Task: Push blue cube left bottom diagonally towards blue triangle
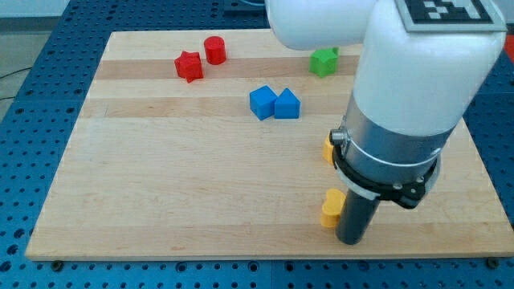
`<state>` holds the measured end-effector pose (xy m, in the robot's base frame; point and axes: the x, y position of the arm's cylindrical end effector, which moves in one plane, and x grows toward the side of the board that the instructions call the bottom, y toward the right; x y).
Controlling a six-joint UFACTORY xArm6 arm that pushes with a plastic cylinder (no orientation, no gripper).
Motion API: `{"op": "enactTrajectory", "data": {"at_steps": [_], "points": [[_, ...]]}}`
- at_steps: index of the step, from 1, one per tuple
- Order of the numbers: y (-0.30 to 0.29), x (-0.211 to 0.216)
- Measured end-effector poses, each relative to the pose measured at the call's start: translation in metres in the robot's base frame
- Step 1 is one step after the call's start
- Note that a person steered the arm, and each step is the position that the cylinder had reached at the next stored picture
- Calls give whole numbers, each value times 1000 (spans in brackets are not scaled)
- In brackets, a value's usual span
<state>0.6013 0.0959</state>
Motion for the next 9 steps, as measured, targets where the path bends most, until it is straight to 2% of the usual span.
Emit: {"op": "enactTrajectory", "data": {"at_steps": [2,3,4,5,6,7,8,9], "points": [[-30,-27],[-8,14],[87,-25],[157,-86],[113,-150],[-3,-182],[-22,-191],[-28,-218]]}}
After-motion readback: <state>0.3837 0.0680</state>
